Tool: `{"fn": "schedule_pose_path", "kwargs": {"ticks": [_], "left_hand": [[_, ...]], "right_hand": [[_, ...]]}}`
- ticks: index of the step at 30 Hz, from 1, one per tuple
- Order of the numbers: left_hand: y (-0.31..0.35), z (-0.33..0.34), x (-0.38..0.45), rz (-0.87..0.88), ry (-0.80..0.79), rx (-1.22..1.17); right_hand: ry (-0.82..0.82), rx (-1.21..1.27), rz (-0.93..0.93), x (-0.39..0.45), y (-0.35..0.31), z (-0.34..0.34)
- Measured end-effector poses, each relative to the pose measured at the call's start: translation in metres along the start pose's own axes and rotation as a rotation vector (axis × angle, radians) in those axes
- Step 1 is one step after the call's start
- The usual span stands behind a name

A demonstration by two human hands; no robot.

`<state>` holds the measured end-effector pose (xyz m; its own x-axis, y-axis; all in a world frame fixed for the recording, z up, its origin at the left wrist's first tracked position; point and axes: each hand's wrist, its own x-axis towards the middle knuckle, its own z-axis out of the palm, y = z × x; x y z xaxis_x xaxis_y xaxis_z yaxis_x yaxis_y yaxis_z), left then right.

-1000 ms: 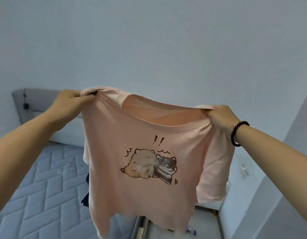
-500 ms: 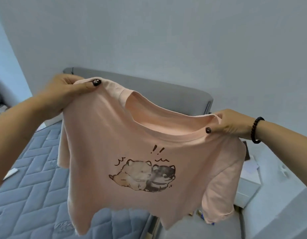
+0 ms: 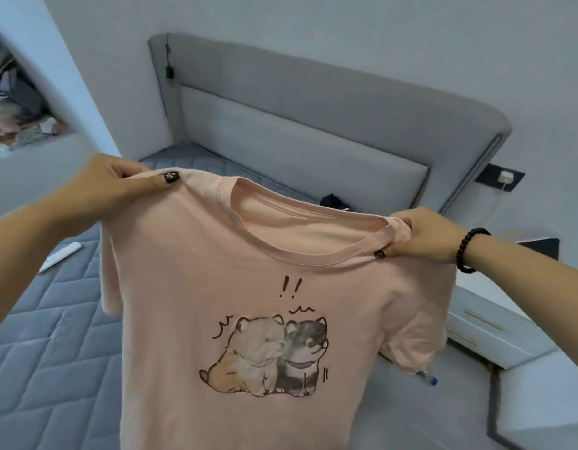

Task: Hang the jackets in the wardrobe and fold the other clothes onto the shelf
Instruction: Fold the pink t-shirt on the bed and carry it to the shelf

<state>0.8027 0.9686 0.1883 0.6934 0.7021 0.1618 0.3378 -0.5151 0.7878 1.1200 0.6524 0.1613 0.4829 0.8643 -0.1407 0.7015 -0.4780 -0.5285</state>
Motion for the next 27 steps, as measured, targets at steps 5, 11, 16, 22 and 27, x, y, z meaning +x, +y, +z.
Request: {"fn": "schedule_pose_path", "kwargs": {"ticks": [5,11,16,22,27], "left_hand": [[-0.090,0.054,0.083,-0.099,0.114,0.121],[-0.177,0.138,0.222,-0.125,0.129,0.302],[-0.238,0.228,0.324,-0.105,0.210,0.367],[-0.354,0.337,0.326,-0.275,0.331,0.304],[-0.445,0.416,0.187,-0.335,-0.051,0.373]], "right_hand": [[0.049,0.024,0.069,0.114,0.048,0.050],[0.158,-0.010,0.136,0.271,0.112,0.098],[0.345,0.011,0.156,0.393,0.169,0.136],[0.504,-0.046,0.306,0.461,0.231,0.236],[0.205,-0.125,0.123,0.389,0.248,0.402]]}}
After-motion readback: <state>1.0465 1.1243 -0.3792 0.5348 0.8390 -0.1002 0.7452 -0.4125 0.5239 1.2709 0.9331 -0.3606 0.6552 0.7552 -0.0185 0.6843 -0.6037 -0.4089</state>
